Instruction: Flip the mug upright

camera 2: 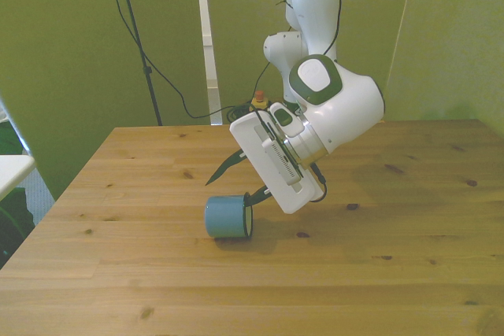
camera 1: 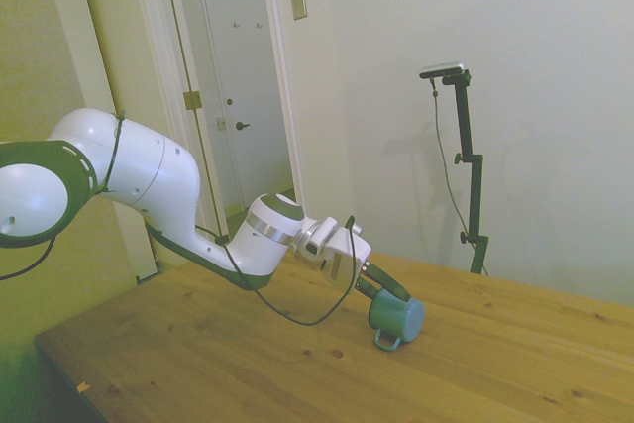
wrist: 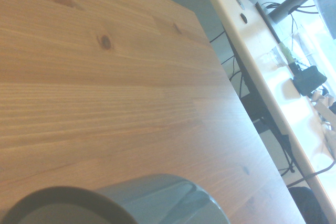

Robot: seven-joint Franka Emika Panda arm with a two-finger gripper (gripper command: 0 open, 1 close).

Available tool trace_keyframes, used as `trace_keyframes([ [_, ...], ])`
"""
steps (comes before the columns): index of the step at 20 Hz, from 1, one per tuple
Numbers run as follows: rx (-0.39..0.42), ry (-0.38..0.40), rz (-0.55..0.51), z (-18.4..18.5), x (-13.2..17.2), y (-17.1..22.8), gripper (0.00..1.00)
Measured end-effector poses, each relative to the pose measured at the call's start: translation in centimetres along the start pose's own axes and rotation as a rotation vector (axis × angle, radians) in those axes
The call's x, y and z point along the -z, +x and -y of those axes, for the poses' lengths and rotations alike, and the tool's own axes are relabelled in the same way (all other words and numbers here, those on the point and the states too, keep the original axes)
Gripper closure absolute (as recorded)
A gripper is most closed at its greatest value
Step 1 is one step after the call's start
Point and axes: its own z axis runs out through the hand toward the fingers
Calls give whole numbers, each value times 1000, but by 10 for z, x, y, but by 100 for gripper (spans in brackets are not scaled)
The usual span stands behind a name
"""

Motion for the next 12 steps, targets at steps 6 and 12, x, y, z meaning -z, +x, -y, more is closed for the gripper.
trace_keyframes([
  [6,8,-14,5,0,-9,-6,100],
  [12,0,-19,3,0,-13,-2,100],
])
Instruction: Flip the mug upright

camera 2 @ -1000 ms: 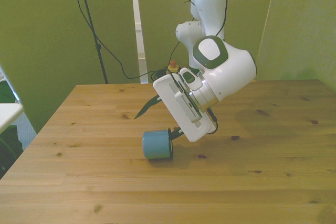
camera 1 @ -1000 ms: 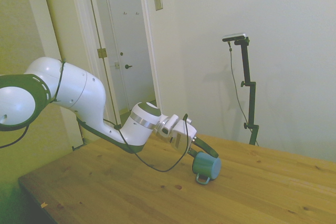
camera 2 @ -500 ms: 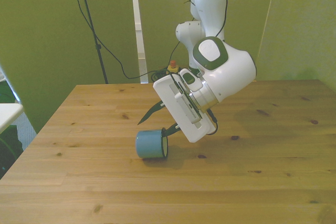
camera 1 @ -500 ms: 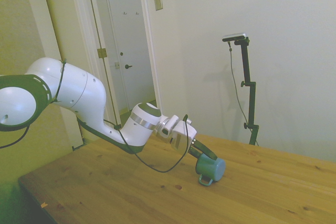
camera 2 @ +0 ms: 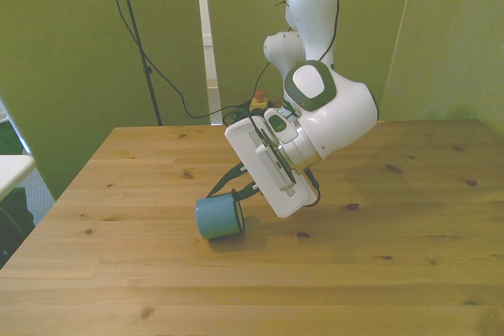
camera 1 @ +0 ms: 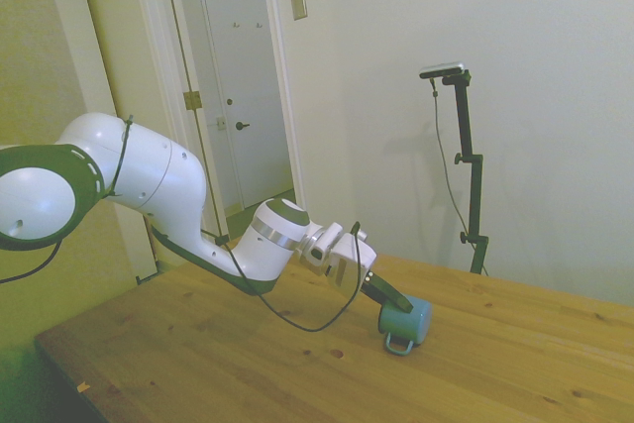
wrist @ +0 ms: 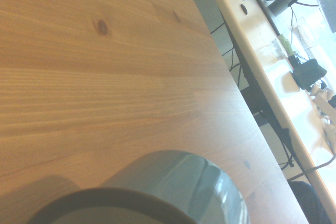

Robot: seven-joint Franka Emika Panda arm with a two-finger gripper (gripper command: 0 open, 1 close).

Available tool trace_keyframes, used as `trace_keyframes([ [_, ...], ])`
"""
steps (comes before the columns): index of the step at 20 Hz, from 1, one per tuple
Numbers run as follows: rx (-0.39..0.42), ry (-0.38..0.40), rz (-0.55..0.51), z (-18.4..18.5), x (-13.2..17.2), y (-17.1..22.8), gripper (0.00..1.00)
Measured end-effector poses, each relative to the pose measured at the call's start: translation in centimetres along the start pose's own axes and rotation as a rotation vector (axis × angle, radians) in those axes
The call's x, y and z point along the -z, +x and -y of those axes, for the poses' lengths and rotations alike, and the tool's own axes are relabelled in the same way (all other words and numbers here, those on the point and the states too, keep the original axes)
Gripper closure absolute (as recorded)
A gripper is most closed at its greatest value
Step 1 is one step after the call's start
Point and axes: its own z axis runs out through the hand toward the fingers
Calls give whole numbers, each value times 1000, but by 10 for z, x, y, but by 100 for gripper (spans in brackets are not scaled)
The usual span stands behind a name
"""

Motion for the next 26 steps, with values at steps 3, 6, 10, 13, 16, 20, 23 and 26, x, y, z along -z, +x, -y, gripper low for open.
trace_keyframes([
  [3,-4,1,-2,1,1,3,100],
  [6,-8,2,-3,0,1,5,100],
  [10,-62,41,16,-7,17,29,100],
  [13,-122,156,119,-23,46,60,100],
  [16,-143,274,231,-51,78,80,100],
  [20,-140,397,411,-73,99,84,100],
  [23,-119,472,556,-75,103,77,100],
  [26,-87,536,697,-73,106,63,100],
])
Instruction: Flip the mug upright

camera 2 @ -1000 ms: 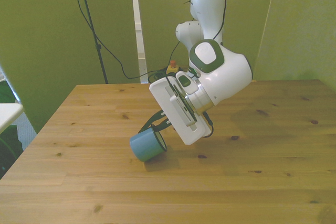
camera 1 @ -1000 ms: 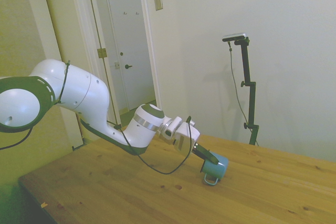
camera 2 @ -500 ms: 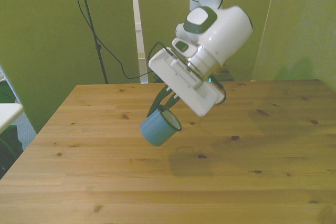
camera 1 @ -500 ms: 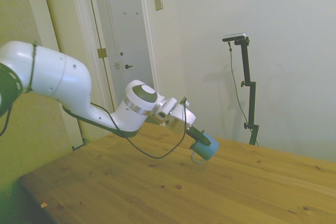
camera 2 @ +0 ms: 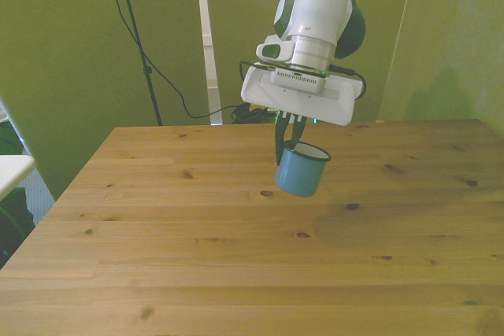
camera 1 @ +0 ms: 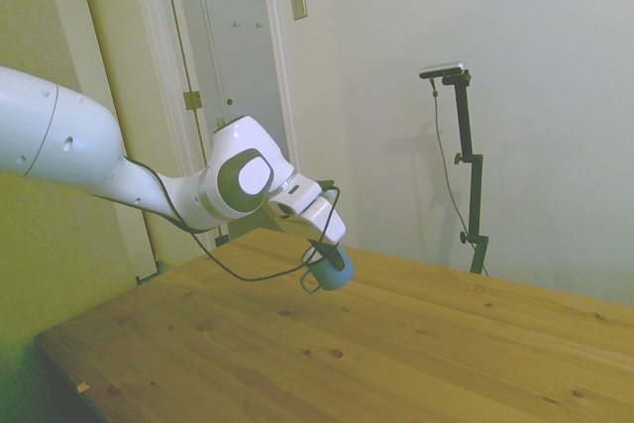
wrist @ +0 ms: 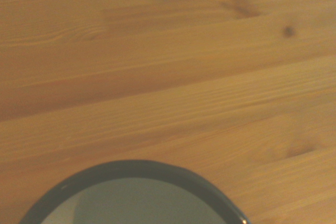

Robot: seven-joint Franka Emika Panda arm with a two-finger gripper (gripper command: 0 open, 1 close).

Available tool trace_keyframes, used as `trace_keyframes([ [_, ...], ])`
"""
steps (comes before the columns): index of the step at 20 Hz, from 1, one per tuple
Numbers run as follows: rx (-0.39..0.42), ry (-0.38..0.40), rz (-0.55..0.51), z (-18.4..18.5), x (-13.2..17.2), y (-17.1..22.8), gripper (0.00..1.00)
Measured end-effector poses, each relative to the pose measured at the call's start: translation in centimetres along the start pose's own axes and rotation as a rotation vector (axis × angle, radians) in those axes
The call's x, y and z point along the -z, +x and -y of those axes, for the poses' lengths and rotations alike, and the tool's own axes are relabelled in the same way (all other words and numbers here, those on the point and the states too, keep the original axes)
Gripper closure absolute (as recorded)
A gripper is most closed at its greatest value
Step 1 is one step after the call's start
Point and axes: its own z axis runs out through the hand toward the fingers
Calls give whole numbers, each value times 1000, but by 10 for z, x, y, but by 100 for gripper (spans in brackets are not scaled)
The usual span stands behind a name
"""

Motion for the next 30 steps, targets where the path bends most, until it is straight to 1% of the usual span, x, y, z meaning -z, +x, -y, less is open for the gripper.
trace_keyframes([
  [5,45,89,249,1,-11,-18,100],
  [7,73,86,323,-1,-21,-20,100],
  [12,80,48,350,-1,-49,-20,100],
  [16,81,24,358,2,-61,-18,100],
  [20,76,-22,356,1,-74,-19,100],
  [21,77,-30,356,1,-76,-19,0],
  [30,84,-46,356,3,-79,-16,0],
])
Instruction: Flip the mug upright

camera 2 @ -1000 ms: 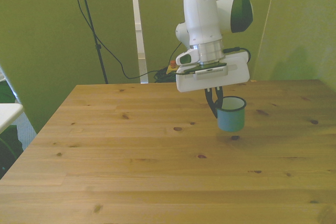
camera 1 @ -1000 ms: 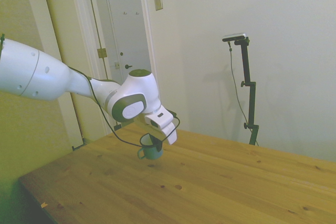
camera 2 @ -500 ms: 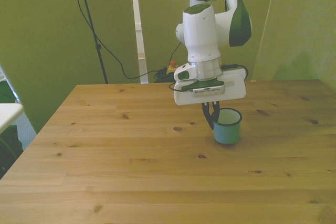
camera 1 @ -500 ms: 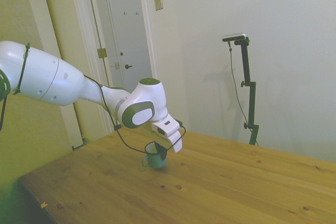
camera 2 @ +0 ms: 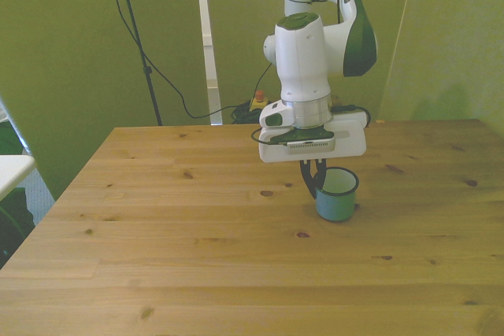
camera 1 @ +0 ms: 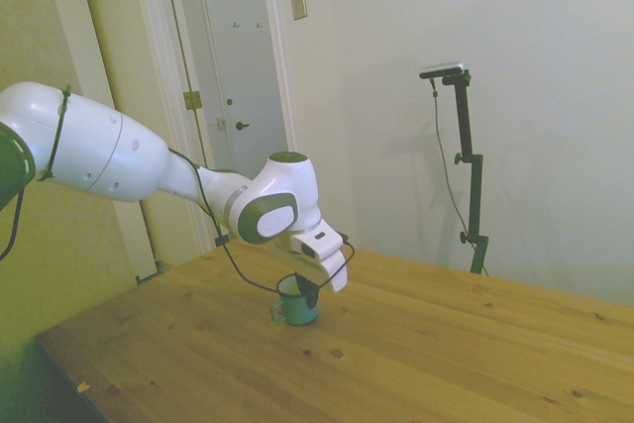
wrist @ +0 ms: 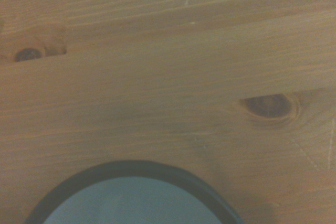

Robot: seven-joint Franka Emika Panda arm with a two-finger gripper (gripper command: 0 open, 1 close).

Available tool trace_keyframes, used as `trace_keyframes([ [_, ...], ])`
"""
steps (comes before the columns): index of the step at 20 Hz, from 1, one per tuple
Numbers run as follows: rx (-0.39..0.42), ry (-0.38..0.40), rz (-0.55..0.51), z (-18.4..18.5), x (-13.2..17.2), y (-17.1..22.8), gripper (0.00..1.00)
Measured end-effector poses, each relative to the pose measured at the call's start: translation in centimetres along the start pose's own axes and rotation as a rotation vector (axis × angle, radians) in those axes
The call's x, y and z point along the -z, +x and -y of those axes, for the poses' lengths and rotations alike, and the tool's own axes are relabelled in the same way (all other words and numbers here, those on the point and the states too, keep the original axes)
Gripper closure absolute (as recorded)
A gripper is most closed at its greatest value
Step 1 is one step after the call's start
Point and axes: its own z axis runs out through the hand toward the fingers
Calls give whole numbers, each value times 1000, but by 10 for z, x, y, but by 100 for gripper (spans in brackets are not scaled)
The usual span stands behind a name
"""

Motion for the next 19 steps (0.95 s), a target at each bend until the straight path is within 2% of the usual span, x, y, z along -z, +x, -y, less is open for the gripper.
trace_keyframes([
  [7,20,-4,-18,3,6,-3,0],
  [14,45,47,-53,8,50,-24,0],
  [19,69,85,-110,-10,84,-69,0],
])
